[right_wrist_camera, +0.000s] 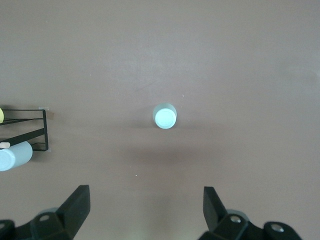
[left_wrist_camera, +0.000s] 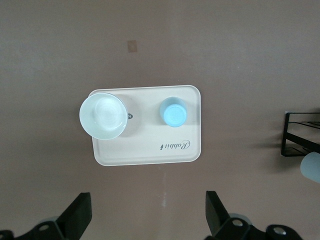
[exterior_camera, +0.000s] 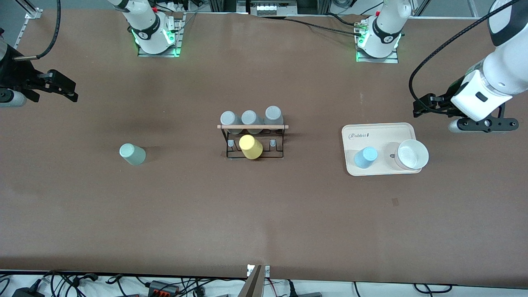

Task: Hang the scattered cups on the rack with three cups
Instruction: 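Reach the left gripper down toward the blue cup on the tray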

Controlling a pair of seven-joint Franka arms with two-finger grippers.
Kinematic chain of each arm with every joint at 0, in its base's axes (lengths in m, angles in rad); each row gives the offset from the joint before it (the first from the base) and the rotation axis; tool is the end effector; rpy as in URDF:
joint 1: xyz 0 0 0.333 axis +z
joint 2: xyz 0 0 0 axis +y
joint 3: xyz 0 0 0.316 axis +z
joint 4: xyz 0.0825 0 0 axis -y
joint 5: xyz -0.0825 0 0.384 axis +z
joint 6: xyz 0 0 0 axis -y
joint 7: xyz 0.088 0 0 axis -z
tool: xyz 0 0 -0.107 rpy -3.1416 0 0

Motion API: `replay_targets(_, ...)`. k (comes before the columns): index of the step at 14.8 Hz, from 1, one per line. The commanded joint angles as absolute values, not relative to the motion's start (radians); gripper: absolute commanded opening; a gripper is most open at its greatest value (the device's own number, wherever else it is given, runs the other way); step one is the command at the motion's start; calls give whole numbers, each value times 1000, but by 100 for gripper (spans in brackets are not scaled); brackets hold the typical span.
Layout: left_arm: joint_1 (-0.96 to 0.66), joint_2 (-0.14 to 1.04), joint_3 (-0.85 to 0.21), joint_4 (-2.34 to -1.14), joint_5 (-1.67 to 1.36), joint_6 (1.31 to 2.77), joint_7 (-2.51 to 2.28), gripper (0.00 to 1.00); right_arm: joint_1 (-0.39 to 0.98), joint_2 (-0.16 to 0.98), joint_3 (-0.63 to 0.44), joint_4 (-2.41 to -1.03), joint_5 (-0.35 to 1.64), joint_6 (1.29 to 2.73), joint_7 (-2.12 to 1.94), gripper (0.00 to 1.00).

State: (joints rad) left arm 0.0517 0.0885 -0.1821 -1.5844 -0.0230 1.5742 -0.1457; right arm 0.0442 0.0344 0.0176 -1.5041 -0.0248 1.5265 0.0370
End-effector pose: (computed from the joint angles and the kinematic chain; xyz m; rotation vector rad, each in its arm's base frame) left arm 0.5725 -0.0733 0.5691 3.1122 0.0255 -0.1584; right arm 0.5603 0.0317 0.6328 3.1166 0.0372 -0.0168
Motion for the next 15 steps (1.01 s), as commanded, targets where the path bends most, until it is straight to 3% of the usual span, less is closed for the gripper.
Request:
replay_targets(1, 54, 69, -225, -1578, -41, 1559, -139, 100, 52, 38, 17, -1496, -18, 1546, 43, 100)
replay_targets(8, 66, 89, -229, -1580, -41, 1535, -138, 100, 71, 37, 18, -1489, -31, 1555, 38, 100)
replay_targets(15, 54, 313, -227, -1589, -40, 1727, -124, 100, 72, 35, 18, -1489, -32, 1555, 40, 100)
